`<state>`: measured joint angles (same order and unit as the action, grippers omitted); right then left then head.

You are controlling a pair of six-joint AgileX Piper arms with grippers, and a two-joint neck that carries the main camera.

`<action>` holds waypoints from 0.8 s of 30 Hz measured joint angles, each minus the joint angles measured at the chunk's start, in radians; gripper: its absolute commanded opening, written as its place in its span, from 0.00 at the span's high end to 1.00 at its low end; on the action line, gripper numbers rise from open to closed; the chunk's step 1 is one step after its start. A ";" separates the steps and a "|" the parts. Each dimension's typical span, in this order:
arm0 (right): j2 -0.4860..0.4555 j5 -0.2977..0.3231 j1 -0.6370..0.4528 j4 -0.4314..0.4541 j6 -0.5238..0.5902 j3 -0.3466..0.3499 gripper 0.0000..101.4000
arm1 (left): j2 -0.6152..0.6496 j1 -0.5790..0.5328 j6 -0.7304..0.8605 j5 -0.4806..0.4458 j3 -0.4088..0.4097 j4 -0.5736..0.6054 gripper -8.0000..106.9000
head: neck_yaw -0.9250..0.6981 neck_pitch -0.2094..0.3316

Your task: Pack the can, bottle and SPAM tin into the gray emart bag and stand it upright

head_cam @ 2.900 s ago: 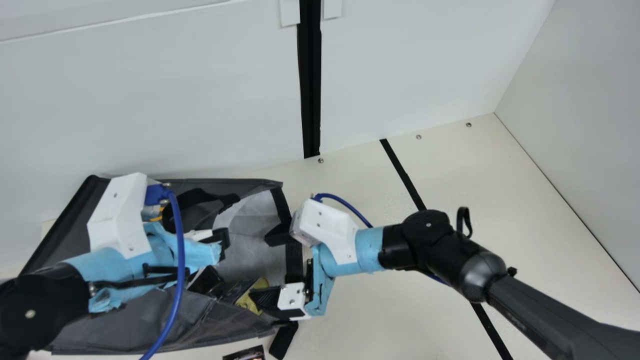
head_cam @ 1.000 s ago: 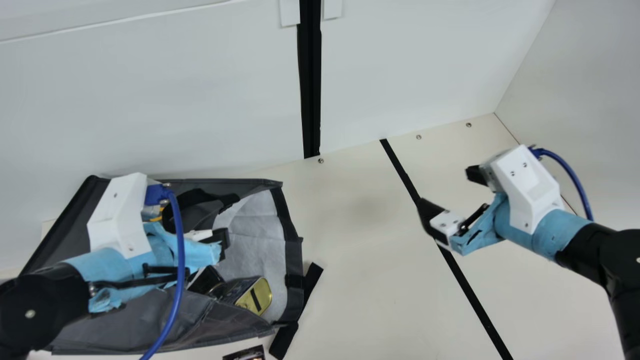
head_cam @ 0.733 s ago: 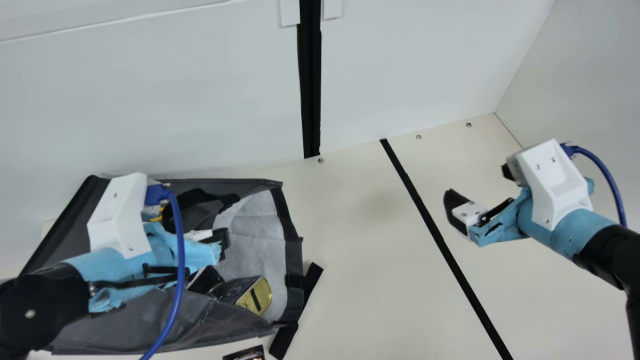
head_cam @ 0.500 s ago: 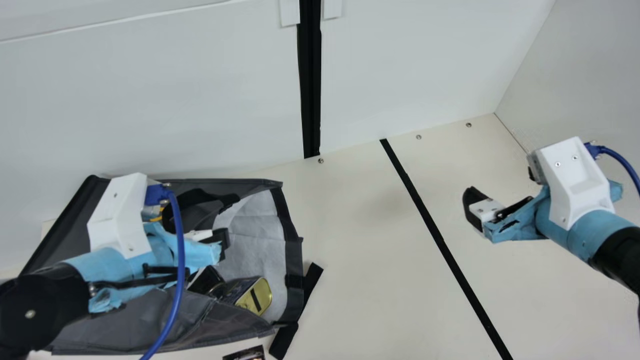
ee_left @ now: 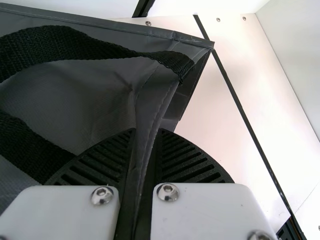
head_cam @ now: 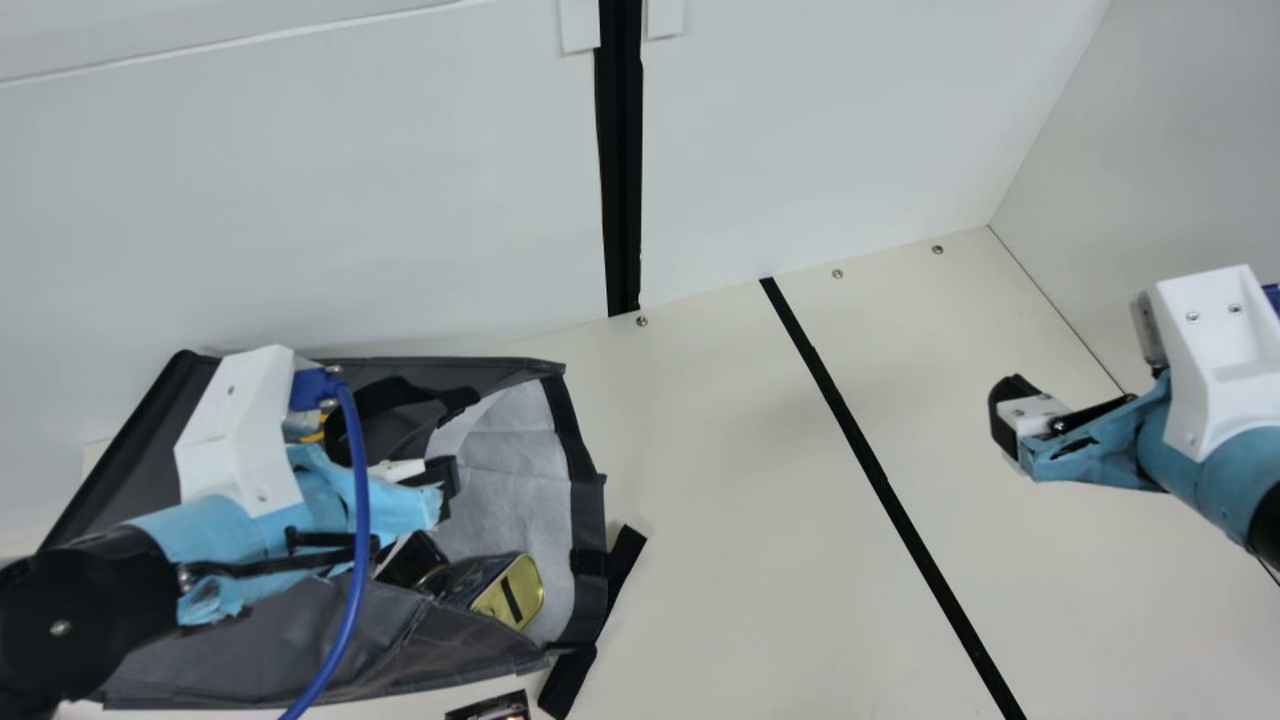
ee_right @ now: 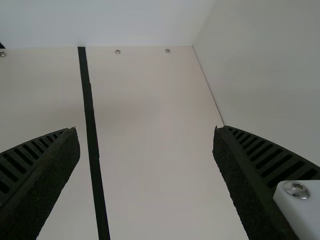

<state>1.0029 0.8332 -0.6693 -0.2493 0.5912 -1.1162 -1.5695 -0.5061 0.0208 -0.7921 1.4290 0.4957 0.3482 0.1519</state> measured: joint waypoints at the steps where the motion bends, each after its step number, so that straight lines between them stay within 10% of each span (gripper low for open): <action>1: -0.004 0.014 0.001 0.021 -0.021 -0.007 0.06 | 0.000 0.000 0.000 0.000 0.000 0.000 1.00 | 0.000 0.000; 24: -0.031 0.305 0.018 0.203 -0.372 -0.202 0.06 | 0.000 0.000 0.000 0.000 0.000 0.000 1.00 | 0.000 0.002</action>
<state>0.9723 1.1385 -0.6517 -0.0467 0.2191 -1.3182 -1.5695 -0.5061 0.0208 -0.7921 1.4290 0.4957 0.3482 0.1534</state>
